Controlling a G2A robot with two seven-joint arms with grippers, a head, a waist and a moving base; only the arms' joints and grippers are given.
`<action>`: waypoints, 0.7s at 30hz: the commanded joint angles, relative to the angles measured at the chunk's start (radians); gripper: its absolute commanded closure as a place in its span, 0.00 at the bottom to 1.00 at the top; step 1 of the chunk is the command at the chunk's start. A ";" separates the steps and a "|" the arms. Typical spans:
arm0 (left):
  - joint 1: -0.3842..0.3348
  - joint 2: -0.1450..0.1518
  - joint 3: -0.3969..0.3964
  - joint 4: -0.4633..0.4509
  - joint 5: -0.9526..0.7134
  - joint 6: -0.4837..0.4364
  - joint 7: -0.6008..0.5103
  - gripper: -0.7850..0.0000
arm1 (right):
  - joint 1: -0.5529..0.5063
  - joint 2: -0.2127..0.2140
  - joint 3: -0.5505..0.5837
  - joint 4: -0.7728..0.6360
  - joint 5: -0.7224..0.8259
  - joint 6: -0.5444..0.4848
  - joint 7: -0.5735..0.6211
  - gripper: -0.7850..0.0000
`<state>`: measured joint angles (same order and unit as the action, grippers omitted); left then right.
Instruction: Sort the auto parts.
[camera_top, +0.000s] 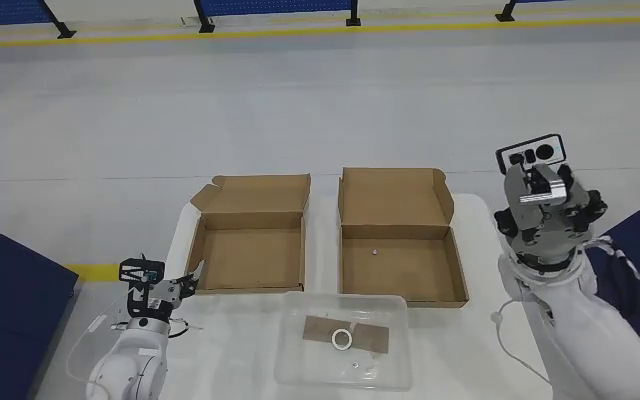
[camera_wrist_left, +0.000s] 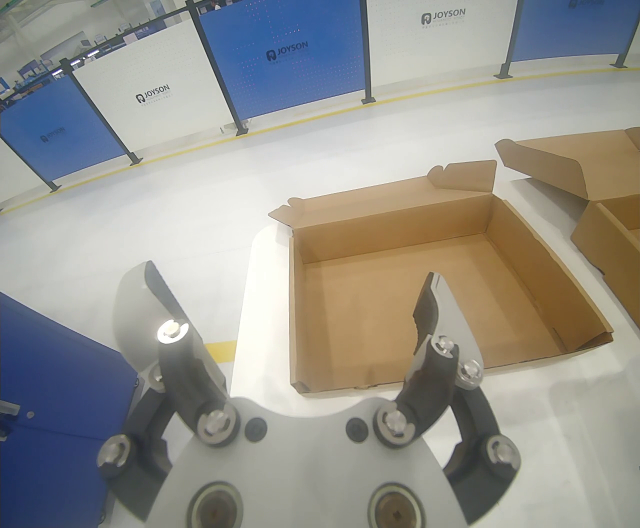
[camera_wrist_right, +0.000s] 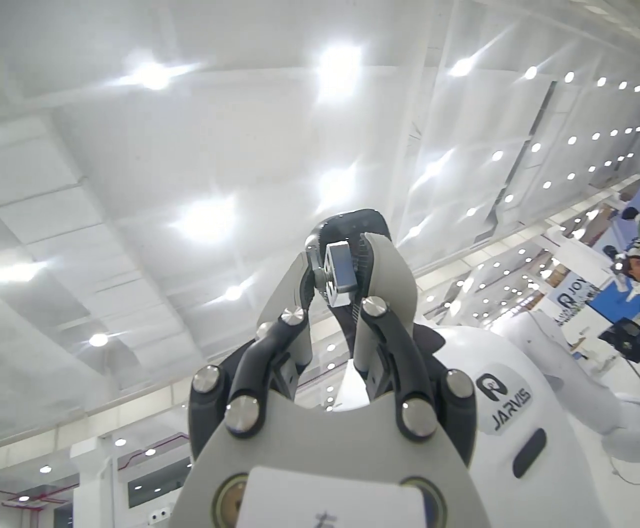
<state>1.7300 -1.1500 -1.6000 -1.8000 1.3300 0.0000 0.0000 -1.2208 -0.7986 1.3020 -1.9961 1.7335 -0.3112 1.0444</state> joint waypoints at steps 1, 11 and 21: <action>0.000 0.000 0.000 0.000 0.000 0.000 0.000 0.00 | 0.000 -0.004 0.009 0.007 -0.018 0.005 0.002 1.00; 0.000 0.000 0.000 0.000 0.000 0.000 0.000 0.00 | -0.008 -0.018 0.059 0.006 -0.236 0.034 -0.040 1.00; 0.000 0.000 0.000 0.000 0.000 0.000 0.000 0.00 | -0.021 -0.033 0.091 -0.015 -0.373 0.058 -0.066 1.00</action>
<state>1.7300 -1.1500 -1.6000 -1.8000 1.3300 0.0000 0.0000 -1.2411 -0.8295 1.3904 -2.0099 1.3621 -0.2539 0.9785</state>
